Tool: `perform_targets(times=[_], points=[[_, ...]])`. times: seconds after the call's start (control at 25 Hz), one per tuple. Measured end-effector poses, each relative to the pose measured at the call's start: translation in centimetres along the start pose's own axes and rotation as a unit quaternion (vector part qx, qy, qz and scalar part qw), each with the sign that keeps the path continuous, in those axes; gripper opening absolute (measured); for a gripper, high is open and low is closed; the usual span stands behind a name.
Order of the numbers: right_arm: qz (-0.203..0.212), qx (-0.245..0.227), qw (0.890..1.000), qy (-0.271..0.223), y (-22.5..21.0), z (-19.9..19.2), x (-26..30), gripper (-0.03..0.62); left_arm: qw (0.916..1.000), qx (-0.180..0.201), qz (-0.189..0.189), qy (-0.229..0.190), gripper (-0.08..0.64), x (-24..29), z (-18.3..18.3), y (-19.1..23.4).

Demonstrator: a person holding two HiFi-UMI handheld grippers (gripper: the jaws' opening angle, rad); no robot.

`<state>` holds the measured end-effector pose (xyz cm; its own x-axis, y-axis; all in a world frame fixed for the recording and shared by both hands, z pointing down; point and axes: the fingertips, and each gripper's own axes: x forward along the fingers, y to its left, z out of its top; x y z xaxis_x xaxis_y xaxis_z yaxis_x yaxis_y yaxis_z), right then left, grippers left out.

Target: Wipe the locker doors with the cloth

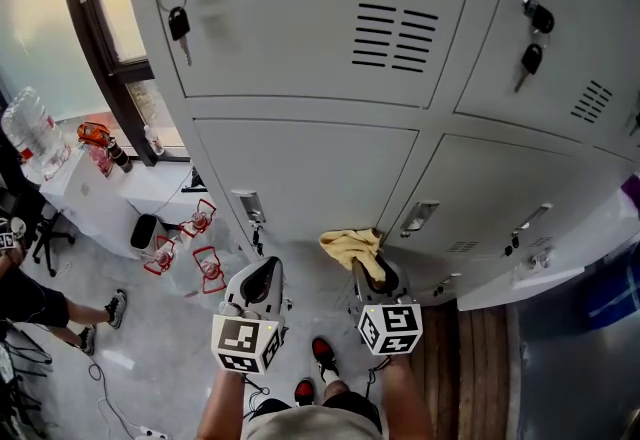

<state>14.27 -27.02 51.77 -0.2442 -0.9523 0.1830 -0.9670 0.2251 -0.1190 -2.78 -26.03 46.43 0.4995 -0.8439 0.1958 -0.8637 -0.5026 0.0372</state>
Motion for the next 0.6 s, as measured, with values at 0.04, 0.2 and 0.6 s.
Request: perform_targets(times=[0.04,0.2,0.6], points=[[-0.003,-0.001,1.000,-0.003,0.0,0.3,-0.5,0.137,1.0000,0.001,-0.002,-0.002,0.023,-0.4,0.1,-0.1],[-0.016,-0.017,1.000,-0.018,0.3,1.7,-3.0,0.137,0.9998,0.007,-0.010,-0.013,0.023,-2.4,0.8,-1.0],[-0.068,-0.038,0.995,-0.060,0.1,5.4,-12.0,0.137,0.9983,0.020,-0.038,-0.040,0.023,-8.1,2.4,-3.8]])
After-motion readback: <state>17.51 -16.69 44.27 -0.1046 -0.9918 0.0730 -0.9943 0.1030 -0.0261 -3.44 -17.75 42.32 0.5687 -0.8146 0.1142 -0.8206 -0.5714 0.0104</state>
